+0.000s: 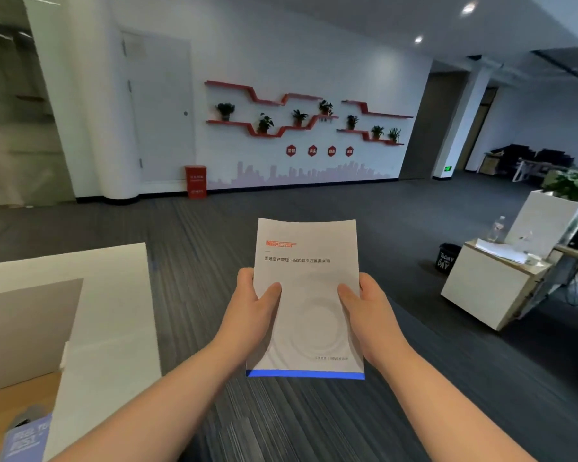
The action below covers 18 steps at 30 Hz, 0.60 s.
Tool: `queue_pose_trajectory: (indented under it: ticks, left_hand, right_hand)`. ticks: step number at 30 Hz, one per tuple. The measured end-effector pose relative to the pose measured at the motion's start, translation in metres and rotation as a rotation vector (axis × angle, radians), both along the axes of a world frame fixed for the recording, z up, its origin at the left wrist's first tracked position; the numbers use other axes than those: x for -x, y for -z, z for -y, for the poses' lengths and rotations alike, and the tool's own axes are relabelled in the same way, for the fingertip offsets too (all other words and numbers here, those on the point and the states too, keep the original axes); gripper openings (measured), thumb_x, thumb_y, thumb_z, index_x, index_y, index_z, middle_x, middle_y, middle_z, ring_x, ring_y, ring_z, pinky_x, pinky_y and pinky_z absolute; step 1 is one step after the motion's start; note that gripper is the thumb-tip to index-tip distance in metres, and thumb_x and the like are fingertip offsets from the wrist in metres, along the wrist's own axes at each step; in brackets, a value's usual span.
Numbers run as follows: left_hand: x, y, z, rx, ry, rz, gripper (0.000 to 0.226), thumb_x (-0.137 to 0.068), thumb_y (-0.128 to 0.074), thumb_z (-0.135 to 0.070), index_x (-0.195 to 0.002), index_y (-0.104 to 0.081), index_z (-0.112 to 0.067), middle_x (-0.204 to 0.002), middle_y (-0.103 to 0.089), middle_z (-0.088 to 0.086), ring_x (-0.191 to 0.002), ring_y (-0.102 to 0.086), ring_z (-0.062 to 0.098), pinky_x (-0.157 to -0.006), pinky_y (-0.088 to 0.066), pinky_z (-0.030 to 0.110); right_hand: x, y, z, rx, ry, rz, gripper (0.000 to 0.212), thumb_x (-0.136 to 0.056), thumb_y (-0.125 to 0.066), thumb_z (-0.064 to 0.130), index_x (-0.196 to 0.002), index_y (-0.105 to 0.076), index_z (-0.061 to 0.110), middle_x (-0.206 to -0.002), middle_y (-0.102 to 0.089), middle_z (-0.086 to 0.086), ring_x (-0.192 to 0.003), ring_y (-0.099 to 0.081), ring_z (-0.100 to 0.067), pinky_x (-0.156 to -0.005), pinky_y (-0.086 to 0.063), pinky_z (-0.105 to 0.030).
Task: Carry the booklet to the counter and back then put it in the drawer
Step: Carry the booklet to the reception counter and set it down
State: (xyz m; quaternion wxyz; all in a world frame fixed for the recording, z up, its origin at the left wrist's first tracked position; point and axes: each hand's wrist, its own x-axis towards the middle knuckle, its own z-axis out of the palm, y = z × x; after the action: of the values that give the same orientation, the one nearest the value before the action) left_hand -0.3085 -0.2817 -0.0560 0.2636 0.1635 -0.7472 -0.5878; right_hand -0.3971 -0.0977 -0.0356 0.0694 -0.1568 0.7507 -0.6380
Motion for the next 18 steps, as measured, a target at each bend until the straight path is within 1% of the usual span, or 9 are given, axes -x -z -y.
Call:
queue_pose_trajectory:
  ticks: [2, 5, 7, 9, 11, 15, 16, 17, 18]
  left_hand:
    - [0.04, -0.007, 0.0, 0.004, 0.007, -0.003, 0.015, -0.095, -0.059, -0.038, -0.102, -0.046, -0.04, -0.105, -0.066, -0.021, -0.086, -0.064, -0.016, -0.065, -0.046, 0.019]
    - [0.095, -0.01, -0.001, 0.011, -0.011, -0.008, 0.015, -0.096, -0.06, -0.035, -0.1, -0.046, -0.039, -0.103, -0.067, -0.021, -0.084, -0.062, -0.019, -0.065, -0.044, 0.018]
    - [0.128, -0.01, 0.001, 0.009, -0.017, 0.003, 0.015, -0.096, -0.06, -0.035, -0.101, -0.046, -0.039, -0.103, -0.067, -0.021, -0.083, -0.063, -0.018, -0.065, -0.044, 0.017]
    - [0.164, -0.008, 0.006, 0.018, -0.03, 0.01, 0.015, -0.096, -0.059, -0.035, -0.102, -0.046, -0.039, -0.103, -0.067, -0.021, -0.084, -0.064, -0.017, -0.064, -0.045, 0.016]
    - [0.199, -0.005, 0.01, 0.021, -0.057, 0.014, 0.016, -0.096, -0.059, -0.034, -0.102, -0.046, -0.038, -0.103, -0.066, -0.022, -0.083, -0.063, -0.018, -0.064, -0.045, 0.018]
    - [0.267, -0.009, 0.023, 0.024, -0.154, 0.023, 0.016, -0.094, -0.058, -0.034, -0.1, -0.044, -0.041, -0.093, -0.069, -0.024, -0.079, -0.063, -0.018, -0.06, -0.045, 0.018]
    - [0.283, -0.011, 0.028, 0.018, -0.176, 0.022, 0.016, -0.094, -0.057, -0.035, -0.101, -0.044, -0.041, -0.093, -0.068, -0.03, -0.079, -0.063, -0.018, -0.061, -0.045, 0.019]
    - [0.299, -0.014, 0.034, 0.013, -0.2, 0.027, 0.016, -0.094, -0.056, -0.035, -0.101, -0.044, -0.04, -0.093, -0.066, -0.036, -0.079, -0.063, -0.018, -0.061, -0.046, 0.021]
    - [0.311, -0.016, 0.039, 0.014, -0.226, 0.033, 0.015, -0.094, -0.056, -0.035, -0.101, -0.044, -0.04, -0.093, -0.066, -0.035, -0.078, -0.063, -0.017, -0.061, -0.046, 0.022]
  right_hand:
    - [0.037, -0.007, -0.001, -0.01, 0.018, -0.02, 0.012, -0.101, -0.055, 0.028, -0.106, -0.065, 0.033, -0.108, -0.077, 0.008, -0.097, -0.076, -0.014, -0.082, -0.063, -0.042]
    - [0.091, -0.011, -0.001, -0.024, 0.027, -0.043, 0.01, -0.104, -0.054, 0.03, -0.104, -0.062, 0.037, -0.106, -0.074, 0.011, -0.093, -0.073, -0.008, -0.067, -0.057, -0.026]
    - [0.126, -0.01, 0.001, -0.028, 0.026, -0.039, 0.009, -0.105, -0.054, 0.029, -0.104, -0.061, 0.034, -0.106, -0.073, 0.011, -0.092, -0.072, -0.007, -0.063, -0.054, -0.021]
    - [0.165, -0.007, 0.007, -0.029, 0.004, -0.039, 0.009, -0.104, -0.053, 0.028, -0.105, -0.061, 0.032, -0.107, -0.073, 0.009, -0.093, -0.072, -0.01, -0.063, -0.054, -0.023]
    - [0.206, -0.001, 0.015, -0.031, -0.012, -0.041, 0.01, -0.104, -0.053, 0.027, -0.106, -0.062, 0.031, -0.108, -0.073, 0.008, -0.096, -0.072, -0.012, -0.068, -0.055, -0.028]
    - [0.29, -0.001, 0.04, -0.029, -0.099, -0.046, 0.014, -0.103, -0.053, 0.024, -0.113, -0.062, 0.025, -0.113, -0.072, 0.003, -0.103, -0.07, -0.02, -0.085, -0.059, -0.042]
    - [0.311, -0.004, 0.048, -0.038, -0.126, -0.054, 0.015, -0.103, -0.053, 0.024, -0.115, -0.062, 0.024, -0.113, -0.072, 0.003, -0.103, -0.07, -0.02, -0.084, -0.059, -0.041]
    - [0.333, -0.007, 0.059, -0.042, -0.154, -0.056, 0.015, -0.102, -0.053, 0.024, -0.114, -0.062, 0.024, -0.112, -0.072, 0.003, -0.102, -0.07, -0.019, -0.08, -0.058, -0.039]
    - [0.35, -0.01, 0.067, -0.041, -0.178, -0.06, 0.014, -0.101, -0.053, 0.024, -0.112, -0.062, 0.026, -0.11, -0.072, 0.005, -0.1, -0.07, -0.018, -0.075, -0.057, -0.036]
